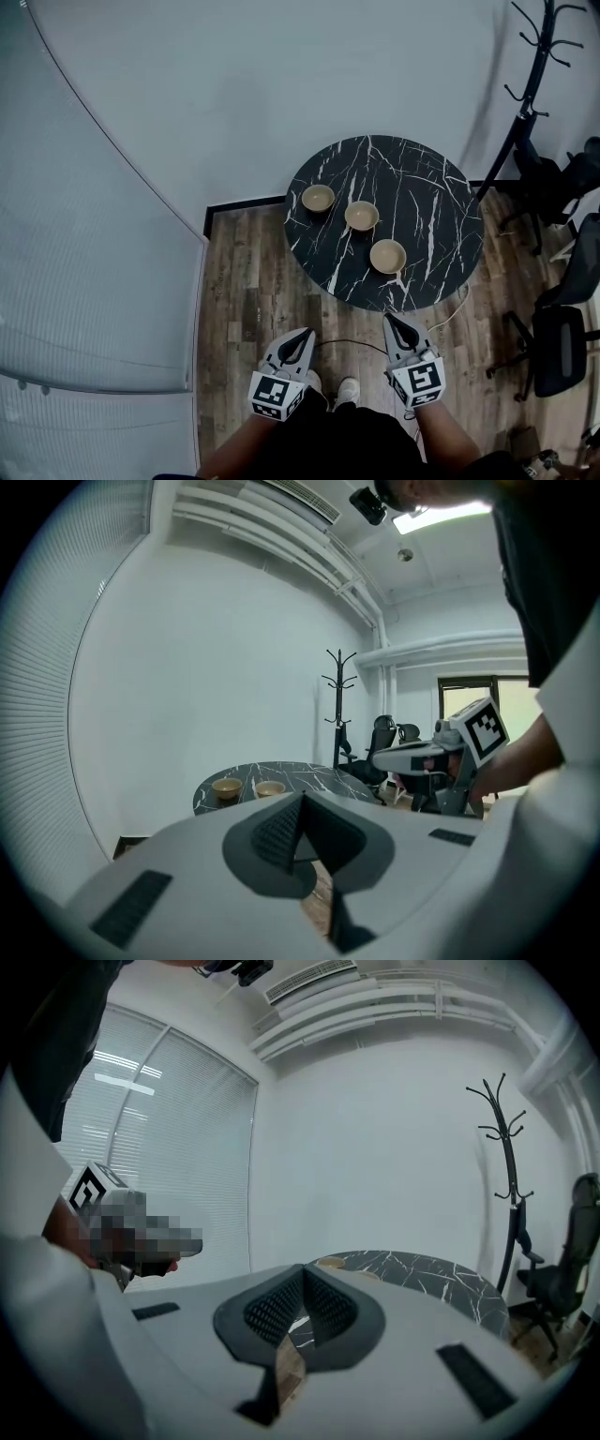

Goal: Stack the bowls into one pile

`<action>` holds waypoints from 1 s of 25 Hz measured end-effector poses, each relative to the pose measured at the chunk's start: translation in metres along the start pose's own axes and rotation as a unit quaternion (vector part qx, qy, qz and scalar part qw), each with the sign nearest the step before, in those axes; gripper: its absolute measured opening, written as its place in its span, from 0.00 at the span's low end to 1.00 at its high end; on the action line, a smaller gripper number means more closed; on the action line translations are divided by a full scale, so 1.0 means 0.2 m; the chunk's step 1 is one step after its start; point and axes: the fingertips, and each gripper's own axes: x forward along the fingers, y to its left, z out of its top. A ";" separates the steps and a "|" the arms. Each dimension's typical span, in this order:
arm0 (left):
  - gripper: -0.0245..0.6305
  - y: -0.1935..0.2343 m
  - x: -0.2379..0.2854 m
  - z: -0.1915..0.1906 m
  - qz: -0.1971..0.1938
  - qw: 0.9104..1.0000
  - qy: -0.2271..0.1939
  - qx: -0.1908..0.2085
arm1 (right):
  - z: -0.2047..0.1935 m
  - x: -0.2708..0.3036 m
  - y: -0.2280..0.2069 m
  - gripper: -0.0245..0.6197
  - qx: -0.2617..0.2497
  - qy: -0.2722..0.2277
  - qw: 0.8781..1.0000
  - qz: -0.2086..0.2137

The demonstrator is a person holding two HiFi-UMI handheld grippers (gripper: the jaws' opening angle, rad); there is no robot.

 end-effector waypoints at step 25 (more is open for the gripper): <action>0.06 0.66 0.71 0.22 -0.067 0.998 0.001 -0.003 | 0.10 0.65 -0.34 0.05 0.044 0.018 0.994 -0.095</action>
